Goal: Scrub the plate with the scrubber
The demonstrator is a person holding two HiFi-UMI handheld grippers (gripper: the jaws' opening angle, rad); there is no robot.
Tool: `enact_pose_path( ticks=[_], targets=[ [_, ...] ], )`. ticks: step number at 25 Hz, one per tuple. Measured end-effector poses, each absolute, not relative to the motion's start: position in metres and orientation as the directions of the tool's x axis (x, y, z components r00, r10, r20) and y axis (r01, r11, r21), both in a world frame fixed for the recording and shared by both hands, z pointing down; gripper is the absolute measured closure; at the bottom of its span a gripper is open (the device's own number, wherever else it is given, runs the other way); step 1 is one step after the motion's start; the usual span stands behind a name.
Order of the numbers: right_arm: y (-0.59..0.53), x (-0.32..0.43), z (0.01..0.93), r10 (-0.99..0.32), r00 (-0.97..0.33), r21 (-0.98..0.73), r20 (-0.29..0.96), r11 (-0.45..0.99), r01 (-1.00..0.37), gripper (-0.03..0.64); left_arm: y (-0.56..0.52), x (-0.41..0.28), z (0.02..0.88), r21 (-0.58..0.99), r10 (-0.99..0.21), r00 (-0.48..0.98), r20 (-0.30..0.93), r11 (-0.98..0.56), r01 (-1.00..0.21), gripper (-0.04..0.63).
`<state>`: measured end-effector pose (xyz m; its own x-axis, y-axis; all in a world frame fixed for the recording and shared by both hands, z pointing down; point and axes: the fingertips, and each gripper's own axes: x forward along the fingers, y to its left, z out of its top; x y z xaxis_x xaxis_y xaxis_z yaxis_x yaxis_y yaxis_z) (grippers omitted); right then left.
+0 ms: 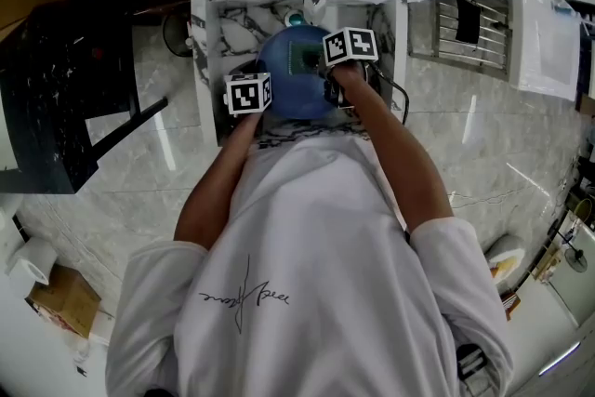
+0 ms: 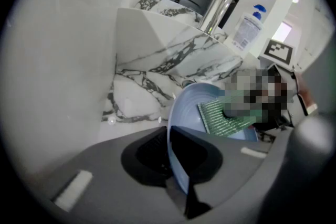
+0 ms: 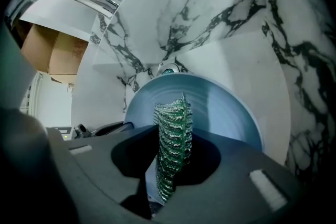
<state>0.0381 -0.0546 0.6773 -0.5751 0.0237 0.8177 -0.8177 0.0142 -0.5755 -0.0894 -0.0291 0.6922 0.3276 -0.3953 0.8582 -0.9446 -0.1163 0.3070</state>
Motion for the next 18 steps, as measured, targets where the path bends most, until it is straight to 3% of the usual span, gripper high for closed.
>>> enact_pose_path(
  ticks=[18],
  targets=[
    [-0.054,0.073,0.676,0.016,-0.494,-0.494,0.869,0.010,-0.869,0.551,-0.029,-0.086,0.693,0.316,-0.398,0.342,0.851,-0.131,-0.940,0.554]
  ],
)
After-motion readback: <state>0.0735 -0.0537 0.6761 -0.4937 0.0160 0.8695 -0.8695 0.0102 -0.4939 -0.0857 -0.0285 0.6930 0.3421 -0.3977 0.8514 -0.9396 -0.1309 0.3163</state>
